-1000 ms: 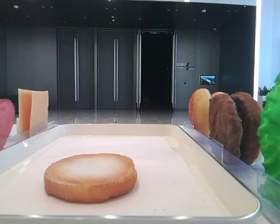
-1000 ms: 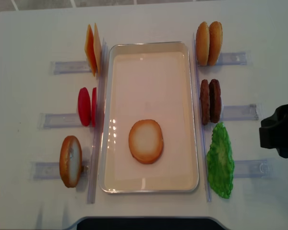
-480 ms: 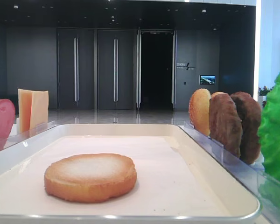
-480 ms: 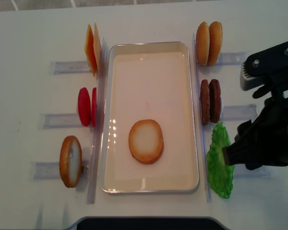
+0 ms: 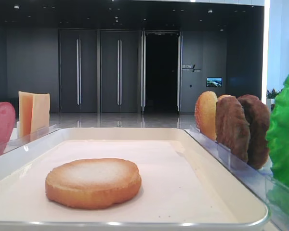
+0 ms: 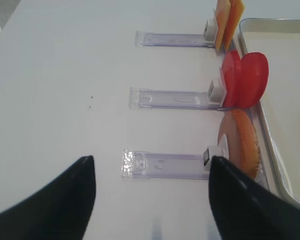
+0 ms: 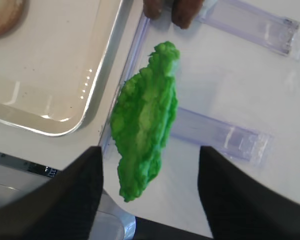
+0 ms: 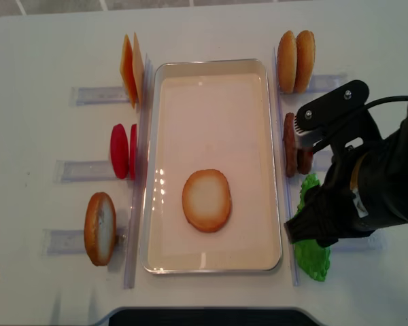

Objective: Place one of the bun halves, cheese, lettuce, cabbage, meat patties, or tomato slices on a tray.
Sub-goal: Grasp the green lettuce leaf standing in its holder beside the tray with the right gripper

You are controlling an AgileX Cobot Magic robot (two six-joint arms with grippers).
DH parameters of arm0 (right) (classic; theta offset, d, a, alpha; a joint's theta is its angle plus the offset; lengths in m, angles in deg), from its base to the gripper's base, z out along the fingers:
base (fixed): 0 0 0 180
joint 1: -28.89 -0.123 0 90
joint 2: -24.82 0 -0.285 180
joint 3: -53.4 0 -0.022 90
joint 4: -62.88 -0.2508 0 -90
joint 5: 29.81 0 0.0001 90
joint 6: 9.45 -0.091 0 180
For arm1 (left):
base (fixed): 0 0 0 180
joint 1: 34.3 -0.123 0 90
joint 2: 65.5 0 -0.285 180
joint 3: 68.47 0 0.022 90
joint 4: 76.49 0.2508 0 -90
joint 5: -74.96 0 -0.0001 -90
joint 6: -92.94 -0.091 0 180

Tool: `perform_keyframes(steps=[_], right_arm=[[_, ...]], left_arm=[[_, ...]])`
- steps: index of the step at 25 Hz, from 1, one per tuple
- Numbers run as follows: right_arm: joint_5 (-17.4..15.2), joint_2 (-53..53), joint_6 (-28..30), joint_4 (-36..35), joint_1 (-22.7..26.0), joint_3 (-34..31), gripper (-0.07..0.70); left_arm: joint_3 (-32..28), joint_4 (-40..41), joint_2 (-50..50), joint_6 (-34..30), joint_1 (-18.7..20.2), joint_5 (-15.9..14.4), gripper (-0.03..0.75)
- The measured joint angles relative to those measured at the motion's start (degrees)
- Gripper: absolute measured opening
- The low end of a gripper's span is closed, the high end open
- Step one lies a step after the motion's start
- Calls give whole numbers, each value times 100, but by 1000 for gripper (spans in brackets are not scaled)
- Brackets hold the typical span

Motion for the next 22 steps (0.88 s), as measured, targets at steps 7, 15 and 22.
perform_keyframes(steps=[7, 15, 22], right_arm=[[87, 493, 129, 84, 6, 243, 429], [91, 586, 362, 98, 316, 243, 424], [129, 586, 552, -99, 460, 243, 395]], left_arm=[[0, 0, 0, 0, 0, 0, 535], [0, 0, 0, 0, 0, 0, 535], [0, 0, 0, 0, 0, 0, 535]])
